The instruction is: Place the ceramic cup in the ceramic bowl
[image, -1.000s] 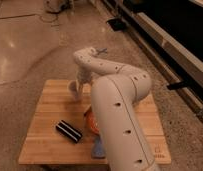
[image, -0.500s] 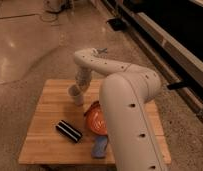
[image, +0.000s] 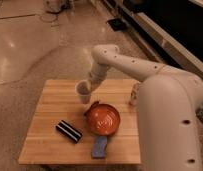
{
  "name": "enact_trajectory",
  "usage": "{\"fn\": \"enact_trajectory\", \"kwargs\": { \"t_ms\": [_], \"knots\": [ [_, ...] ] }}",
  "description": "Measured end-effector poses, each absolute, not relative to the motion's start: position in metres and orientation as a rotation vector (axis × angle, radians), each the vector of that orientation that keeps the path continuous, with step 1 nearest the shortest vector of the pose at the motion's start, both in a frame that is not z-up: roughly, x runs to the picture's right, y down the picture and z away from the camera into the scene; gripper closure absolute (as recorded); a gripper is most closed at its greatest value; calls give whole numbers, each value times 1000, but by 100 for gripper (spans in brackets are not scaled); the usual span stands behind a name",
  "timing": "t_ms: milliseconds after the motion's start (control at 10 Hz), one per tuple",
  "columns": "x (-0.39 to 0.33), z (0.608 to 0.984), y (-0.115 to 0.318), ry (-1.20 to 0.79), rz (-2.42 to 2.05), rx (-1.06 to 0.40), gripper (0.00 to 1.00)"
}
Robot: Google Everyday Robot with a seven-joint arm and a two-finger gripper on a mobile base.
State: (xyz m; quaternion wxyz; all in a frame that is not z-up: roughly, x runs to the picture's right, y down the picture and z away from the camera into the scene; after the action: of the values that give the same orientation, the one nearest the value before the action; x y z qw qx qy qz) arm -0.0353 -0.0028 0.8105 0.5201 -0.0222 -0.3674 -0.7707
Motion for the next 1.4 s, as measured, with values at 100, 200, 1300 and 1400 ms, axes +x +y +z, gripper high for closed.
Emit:
{"fn": "enact_trajectory", "kwargs": {
  "t_ms": [100,200,1300,1400],
  "knots": [
    [-13,798,3,-883,-1840,-45,100],
    [6,789,8,-884,-1835,-42,100],
    [72,801,111,-904,-1956,-128,36],
    [70,802,113,-908,-1967,-133,26]
  ]
}}
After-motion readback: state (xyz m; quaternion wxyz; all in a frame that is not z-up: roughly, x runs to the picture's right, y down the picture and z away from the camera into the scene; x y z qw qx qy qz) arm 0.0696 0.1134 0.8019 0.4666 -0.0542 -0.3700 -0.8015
